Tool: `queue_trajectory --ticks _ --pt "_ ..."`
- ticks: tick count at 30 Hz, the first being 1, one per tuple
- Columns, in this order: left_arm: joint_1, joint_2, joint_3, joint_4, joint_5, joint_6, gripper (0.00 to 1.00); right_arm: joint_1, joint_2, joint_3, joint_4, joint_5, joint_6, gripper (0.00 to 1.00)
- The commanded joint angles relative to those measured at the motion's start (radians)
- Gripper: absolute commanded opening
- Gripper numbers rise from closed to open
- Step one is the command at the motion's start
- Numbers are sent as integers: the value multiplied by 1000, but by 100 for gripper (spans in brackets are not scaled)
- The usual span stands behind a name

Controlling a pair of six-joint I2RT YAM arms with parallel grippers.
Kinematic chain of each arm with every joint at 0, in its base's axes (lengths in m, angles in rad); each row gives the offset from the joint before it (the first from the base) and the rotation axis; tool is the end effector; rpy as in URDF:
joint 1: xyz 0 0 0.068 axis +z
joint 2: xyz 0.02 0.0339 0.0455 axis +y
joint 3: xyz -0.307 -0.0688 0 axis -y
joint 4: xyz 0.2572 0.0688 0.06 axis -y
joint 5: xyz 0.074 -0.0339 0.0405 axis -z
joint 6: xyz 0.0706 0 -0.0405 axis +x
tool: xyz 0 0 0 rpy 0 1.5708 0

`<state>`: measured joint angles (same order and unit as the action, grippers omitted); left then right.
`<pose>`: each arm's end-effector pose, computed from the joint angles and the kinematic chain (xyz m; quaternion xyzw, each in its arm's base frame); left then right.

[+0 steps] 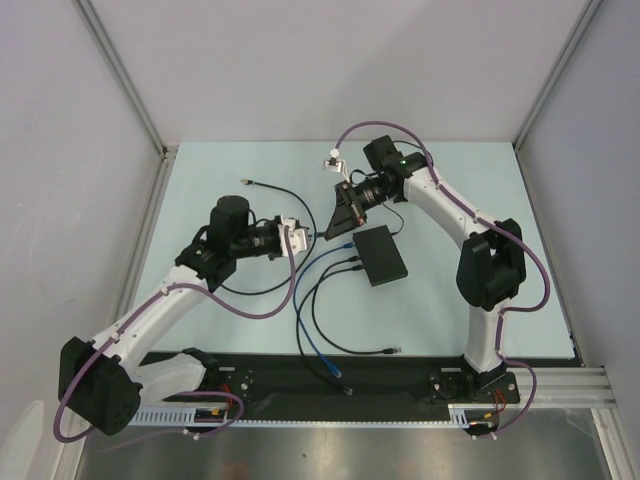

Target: Insert the plug into the switch port

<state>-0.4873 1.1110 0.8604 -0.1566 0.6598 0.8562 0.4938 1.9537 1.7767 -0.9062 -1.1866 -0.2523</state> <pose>0.2156 -0.1632 0.3316 0.6313 0.5079 -0.1707 0.5607 0.3613 0.2688 0.3233 -0.4189 0.7001 0.5627 0.1333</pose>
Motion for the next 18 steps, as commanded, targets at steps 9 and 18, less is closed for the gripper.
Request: queue_trajectory --ticks 9,18 --pt "-13 16 5 -8 18 41 23 12 -59 1 15 -36 7 0" --pt "-42 41 9 -30 24 -2 0 -6 -49 -2 24 33 51 41"
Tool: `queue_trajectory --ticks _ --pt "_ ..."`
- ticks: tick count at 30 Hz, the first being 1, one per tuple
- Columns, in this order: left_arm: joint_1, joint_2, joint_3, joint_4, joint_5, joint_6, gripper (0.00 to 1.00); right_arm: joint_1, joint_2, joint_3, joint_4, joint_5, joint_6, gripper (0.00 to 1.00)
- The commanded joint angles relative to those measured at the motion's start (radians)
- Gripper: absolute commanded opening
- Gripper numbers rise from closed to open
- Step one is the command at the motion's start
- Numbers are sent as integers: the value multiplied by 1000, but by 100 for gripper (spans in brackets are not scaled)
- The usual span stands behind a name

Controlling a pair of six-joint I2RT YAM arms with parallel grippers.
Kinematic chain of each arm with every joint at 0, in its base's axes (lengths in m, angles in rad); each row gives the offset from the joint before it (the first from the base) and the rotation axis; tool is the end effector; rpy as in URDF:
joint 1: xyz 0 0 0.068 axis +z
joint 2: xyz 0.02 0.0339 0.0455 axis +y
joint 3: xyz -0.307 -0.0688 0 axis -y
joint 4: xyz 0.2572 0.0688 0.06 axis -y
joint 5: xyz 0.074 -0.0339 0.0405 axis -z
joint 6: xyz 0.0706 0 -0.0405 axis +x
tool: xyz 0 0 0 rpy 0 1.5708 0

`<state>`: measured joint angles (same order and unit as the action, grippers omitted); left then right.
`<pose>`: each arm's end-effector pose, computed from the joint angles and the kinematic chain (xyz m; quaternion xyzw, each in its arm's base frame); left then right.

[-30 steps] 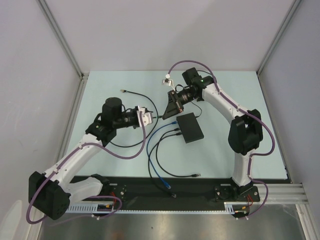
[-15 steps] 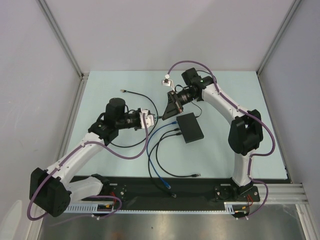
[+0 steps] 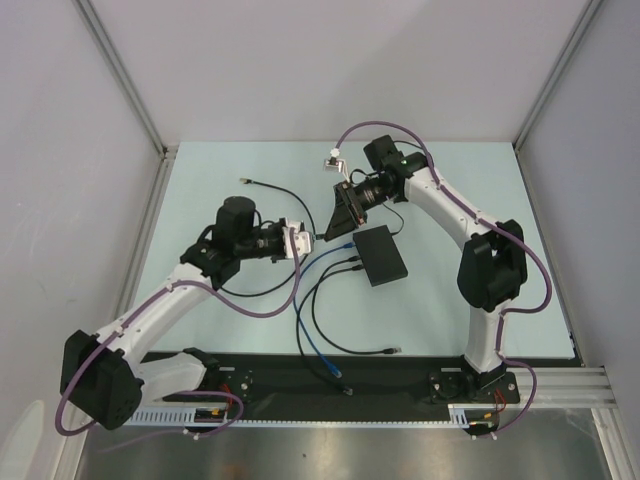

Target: Insert the plug into the switch port

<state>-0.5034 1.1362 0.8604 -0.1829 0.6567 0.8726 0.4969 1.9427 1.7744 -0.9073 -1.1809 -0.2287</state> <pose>0.2166 -0.1685 0.3221 0.6420 0.5130 -0.1775 0.5414 0.3584 0.2686 0.3269 -0.4134 0.7045 0.5621 0.1296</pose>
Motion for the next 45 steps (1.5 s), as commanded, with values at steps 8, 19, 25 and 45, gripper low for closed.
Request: queue_trajectory --ticks 8,19,25,45 --pt "-99 150 -18 -84 -63 -314 0 -245 -96 -144 97 199 115 60" --pt "-227 443 12 80 -213 -566 0 -540 -73 -418 88 257 52 56" --pt "-245 571 74 143 -272 -595 0 -546 -7 -429 88 271 5 54" --pt "-297 619 65 295 -261 -618 0 -534 75 -481 251 248 124 50"
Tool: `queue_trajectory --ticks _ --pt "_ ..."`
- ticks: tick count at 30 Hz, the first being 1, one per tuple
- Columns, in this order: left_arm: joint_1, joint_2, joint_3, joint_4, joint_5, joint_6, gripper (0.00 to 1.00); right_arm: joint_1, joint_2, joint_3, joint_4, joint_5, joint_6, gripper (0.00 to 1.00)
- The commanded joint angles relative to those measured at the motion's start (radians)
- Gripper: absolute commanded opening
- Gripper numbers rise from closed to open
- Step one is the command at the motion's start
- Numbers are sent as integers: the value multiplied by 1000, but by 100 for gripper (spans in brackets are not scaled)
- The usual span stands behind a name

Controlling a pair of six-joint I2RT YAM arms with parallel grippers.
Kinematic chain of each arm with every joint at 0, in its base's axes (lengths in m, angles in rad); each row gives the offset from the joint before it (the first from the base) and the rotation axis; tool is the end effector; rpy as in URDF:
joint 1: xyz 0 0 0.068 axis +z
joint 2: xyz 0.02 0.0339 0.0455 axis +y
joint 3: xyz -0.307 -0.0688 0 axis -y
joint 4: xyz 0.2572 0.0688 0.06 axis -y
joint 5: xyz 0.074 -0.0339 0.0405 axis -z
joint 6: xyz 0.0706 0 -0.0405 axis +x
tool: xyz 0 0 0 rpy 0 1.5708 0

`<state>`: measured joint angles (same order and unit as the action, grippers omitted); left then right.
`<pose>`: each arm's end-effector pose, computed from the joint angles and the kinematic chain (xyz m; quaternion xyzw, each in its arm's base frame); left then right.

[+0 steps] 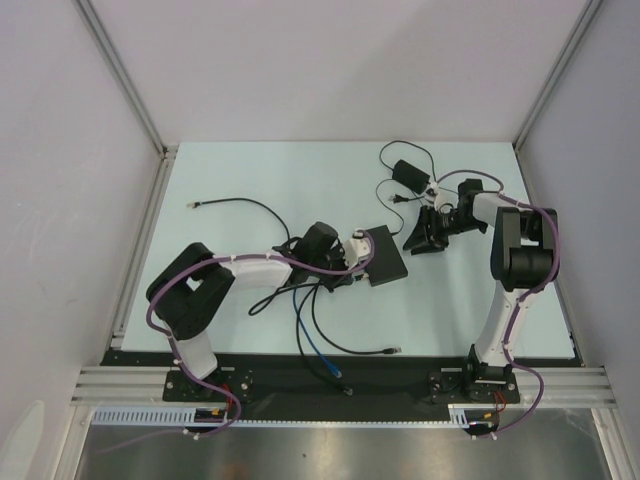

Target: Insert the plug into the switch port

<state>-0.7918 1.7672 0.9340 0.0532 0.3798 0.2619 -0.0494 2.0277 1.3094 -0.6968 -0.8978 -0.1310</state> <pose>0.2599 -0.3005 0.1664 0.5185 0.7468 -0.2672 0.3194 0.4091 0.0350 0.1483 -0.0704 0.8961 0.4246 0.1088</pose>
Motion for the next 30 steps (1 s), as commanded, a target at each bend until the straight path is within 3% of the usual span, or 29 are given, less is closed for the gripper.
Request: queue_trajectory --ticks 1,21,30 --pt "-9 -5 -4 59 11 -6 0 19 -11 -24 42 -39 28 50" --pt "-11 40 -21 88 -44 19 0 40 17 -19 28 -110 88 44" --pt "-14 2 -47 137 -2 26 1 40 37 -18 29 -122 117 44"
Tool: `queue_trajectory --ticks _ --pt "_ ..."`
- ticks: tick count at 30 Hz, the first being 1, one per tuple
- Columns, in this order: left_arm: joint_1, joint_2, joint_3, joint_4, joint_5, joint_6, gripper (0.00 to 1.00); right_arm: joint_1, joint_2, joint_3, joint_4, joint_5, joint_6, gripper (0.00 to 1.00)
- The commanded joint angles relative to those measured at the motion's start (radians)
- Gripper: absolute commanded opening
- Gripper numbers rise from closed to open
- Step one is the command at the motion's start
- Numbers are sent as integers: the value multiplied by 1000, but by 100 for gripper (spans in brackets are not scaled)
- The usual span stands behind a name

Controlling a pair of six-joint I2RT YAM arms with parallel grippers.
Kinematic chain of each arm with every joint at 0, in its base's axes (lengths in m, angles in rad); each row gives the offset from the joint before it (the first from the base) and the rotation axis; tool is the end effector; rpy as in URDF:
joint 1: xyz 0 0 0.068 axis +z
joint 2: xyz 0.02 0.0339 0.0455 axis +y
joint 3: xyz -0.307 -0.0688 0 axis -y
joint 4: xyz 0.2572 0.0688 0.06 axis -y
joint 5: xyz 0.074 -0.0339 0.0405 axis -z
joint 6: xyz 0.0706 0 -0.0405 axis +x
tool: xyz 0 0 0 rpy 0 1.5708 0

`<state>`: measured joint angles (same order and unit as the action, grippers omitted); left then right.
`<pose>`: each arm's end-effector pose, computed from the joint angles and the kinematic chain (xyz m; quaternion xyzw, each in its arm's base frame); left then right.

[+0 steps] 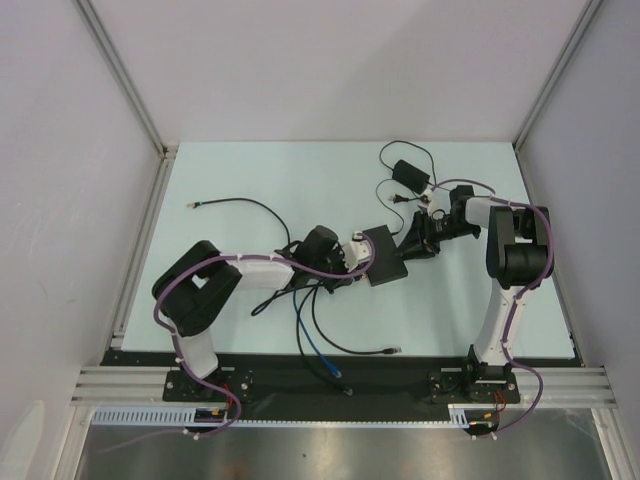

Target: Insert the plug into the switch port

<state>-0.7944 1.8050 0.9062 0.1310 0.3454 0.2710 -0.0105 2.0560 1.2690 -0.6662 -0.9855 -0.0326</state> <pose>0.2628 -0.3017 0.1507 0.5184 0.7470 -0.2524 0.3310 0.4011 0.0546 0.1330 -0.0375 0.8792 0.4710 0.0619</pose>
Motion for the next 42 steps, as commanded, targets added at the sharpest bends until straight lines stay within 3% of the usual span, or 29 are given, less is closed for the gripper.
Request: queue_trajectory --ticks 1,17,42 --pt "-12 -39 -29 68 30 22 0 3 7 21 2 -35 22 45" --pt "-22 -96 -72 144 23 19 0 6 9 -8 24 -39 60 45" --pt "-23 -36 -43 189 3 45 0 37 53 24 -45 -111 36 42"
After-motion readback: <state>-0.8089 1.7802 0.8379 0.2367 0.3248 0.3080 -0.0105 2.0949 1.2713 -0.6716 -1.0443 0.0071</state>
